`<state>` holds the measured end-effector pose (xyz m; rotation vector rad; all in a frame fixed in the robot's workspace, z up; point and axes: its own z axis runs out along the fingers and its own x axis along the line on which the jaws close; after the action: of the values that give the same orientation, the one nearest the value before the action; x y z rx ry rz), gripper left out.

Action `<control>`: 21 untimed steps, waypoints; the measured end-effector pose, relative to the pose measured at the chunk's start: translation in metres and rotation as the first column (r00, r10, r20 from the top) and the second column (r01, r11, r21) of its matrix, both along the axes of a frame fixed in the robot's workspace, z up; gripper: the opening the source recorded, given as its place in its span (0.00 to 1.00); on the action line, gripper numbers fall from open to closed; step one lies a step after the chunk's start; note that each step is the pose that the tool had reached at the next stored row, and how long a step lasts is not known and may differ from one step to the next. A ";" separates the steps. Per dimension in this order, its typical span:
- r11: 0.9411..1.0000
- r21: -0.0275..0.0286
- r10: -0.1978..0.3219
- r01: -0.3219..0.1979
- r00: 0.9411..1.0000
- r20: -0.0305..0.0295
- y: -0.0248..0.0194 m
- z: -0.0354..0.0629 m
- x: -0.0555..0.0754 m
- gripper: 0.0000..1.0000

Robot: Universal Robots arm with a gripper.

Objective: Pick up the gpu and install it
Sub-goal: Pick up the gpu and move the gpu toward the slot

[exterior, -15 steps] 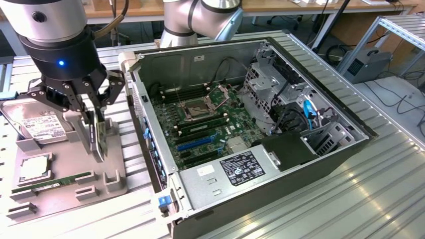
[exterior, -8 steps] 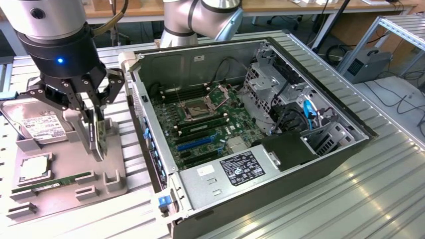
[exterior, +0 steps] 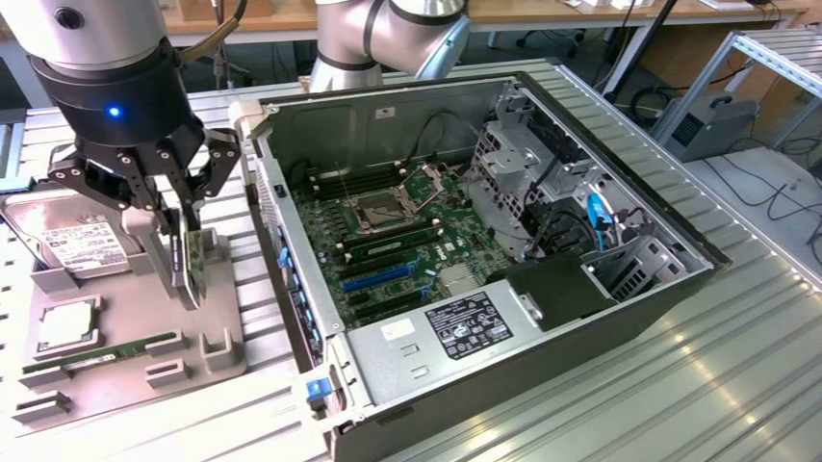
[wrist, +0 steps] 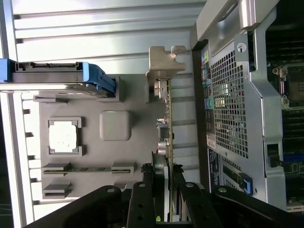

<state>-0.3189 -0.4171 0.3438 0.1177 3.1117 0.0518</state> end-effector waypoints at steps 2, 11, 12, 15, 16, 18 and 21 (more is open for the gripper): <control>1.000 0.000 0.000 0.000 1.000 0.000 0.0000 0.0012 0.000 0.27; 1.000 0.000 0.000 0.000 1.000 0.000 0.0000 0.0069 0.000 0.27; 1.000 0.000 0.000 0.000 1.000 0.000 0.0000 0.0075 0.000 0.27; 1.000 0.000 0.000 0.000 1.000 0.000 0.0000 0.0091 0.000 0.27; 1.000 0.000 0.000 0.000 1.000 0.000 0.0000 0.0097 0.000 0.27; 1.000 0.000 0.000 0.000 1.000 0.000 0.0000 0.0107 0.000 0.27; 1.000 0.000 0.000 0.000 1.000 0.000 0.0000 0.0125 0.000 0.27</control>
<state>-0.3189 -0.4171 0.3563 0.1177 3.1117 0.0518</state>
